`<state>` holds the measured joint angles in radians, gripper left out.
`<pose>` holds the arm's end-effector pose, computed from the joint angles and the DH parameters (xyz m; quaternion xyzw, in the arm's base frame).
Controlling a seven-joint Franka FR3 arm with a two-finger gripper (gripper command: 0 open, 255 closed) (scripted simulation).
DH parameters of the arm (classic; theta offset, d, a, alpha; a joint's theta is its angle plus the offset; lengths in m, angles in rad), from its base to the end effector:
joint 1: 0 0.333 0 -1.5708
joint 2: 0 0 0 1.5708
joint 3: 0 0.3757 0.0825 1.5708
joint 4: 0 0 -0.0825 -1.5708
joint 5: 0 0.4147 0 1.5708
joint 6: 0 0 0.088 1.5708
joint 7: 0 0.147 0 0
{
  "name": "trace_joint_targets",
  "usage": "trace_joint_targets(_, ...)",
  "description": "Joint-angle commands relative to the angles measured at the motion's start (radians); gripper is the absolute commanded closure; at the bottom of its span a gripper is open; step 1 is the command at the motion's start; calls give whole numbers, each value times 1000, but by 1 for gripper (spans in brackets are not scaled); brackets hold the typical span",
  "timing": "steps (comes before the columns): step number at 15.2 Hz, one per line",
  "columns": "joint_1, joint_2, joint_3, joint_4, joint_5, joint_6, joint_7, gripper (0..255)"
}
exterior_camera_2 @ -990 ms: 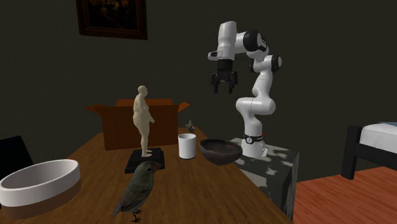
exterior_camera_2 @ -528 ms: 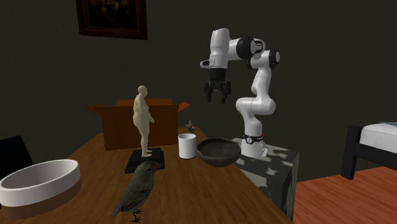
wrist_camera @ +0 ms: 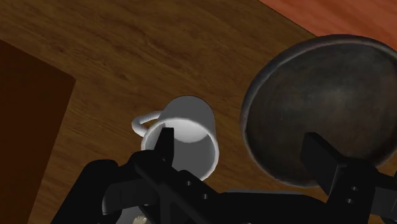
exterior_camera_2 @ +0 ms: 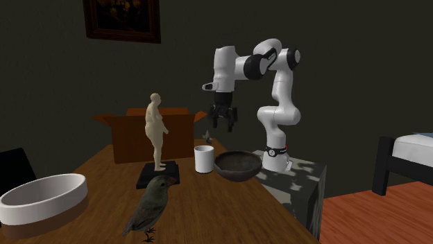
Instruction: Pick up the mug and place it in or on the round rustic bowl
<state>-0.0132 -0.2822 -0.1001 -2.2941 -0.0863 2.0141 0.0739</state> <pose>0.4694 -0.0635 0.4670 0.9970 -0.0731 0.0002 0.0251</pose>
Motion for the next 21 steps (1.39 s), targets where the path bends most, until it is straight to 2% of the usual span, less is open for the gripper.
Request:
trace_joint_targets(1, -2, 83, -5, 40, -1, 30, -2, 0)
trace_joint_targets(6, -7, 284, -14, 143, 0, 94, -6, 0)
trace_joint_targets(14, -11, 330, -18, 88, 0, 195, -8, 0)
trace_joint_targets(21, -11, 330, -18, 88, 0, 195, -8, 0)
